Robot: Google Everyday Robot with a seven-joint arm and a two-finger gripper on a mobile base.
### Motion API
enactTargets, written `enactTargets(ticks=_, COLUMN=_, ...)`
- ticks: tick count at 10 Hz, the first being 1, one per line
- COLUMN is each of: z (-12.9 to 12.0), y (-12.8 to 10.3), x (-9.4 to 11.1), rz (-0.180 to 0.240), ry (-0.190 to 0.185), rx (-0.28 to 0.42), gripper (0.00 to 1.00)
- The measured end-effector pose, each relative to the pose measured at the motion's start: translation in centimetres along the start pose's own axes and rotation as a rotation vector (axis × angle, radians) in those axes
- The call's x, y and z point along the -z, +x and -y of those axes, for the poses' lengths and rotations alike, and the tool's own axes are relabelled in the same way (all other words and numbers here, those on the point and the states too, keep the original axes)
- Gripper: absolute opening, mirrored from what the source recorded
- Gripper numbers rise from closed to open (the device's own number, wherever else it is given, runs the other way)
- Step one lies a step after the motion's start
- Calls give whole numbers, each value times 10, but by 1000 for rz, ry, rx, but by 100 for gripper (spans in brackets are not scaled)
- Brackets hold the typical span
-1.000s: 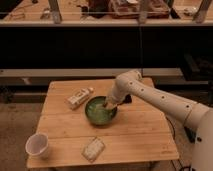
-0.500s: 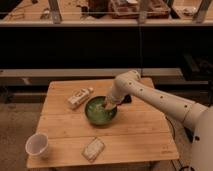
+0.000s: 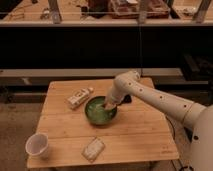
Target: Place the pepper in the ceramic bowl
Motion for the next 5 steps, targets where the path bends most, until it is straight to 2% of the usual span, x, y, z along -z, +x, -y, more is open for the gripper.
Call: enactTargets(ticks=5, z=0, y=0, x=-4, rz=0, ry=-4, rx=-3, gripper=16)
